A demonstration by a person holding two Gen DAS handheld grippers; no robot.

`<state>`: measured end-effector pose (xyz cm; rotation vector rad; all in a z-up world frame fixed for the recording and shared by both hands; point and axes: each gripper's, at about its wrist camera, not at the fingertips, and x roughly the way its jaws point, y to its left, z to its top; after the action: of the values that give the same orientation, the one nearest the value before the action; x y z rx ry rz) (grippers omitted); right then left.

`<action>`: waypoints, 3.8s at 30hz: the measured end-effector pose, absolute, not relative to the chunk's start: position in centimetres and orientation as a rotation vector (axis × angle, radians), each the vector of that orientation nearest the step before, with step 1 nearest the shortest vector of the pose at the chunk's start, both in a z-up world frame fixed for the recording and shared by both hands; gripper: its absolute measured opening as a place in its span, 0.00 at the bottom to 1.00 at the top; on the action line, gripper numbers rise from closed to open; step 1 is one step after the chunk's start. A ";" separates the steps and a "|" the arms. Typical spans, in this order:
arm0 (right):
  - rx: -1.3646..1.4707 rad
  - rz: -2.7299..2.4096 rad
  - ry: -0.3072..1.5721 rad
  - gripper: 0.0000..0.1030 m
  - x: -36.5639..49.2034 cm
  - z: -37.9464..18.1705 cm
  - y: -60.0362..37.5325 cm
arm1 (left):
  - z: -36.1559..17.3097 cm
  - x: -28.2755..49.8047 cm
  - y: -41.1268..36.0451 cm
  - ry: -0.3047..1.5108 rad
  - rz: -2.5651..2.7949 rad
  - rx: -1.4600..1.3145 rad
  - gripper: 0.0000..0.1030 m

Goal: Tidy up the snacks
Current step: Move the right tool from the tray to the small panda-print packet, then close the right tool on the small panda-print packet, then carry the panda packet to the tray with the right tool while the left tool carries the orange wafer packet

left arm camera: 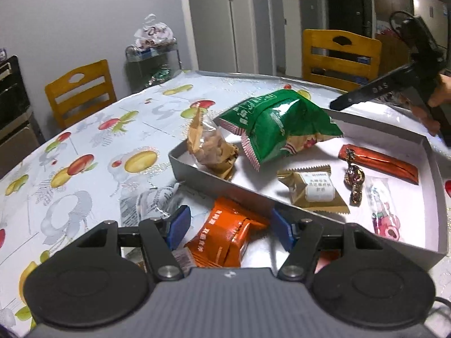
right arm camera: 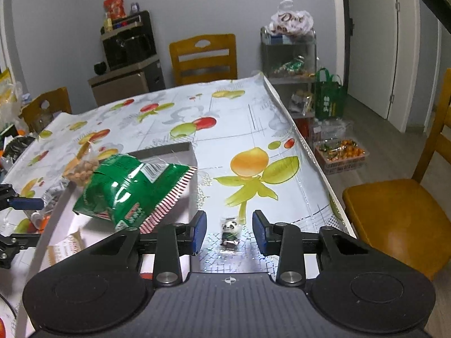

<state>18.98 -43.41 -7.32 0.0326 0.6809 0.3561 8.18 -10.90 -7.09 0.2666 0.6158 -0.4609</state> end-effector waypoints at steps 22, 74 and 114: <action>-0.083 0.451 0.789 0.28 21.3 -8.5 -42.9 | -8.9 10.0 -10.5 0.674 -0.562 0.267 0.61; -0.012 0.297 0.527 0.17 8.8 -4.9 -42.4 | -5.4 1.6 -10.0 0.569 -0.456 0.052 0.44; -0.037 0.479 0.605 0.17 5.4 -6.6 -41.1 | -5.1 3.5 -21.2 0.636 -0.713 0.123 0.44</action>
<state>5.39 -41.07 -6.62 -0.0372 0.6047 0.4790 3.55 -21.18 -5.13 0.1231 0.6358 -0.7127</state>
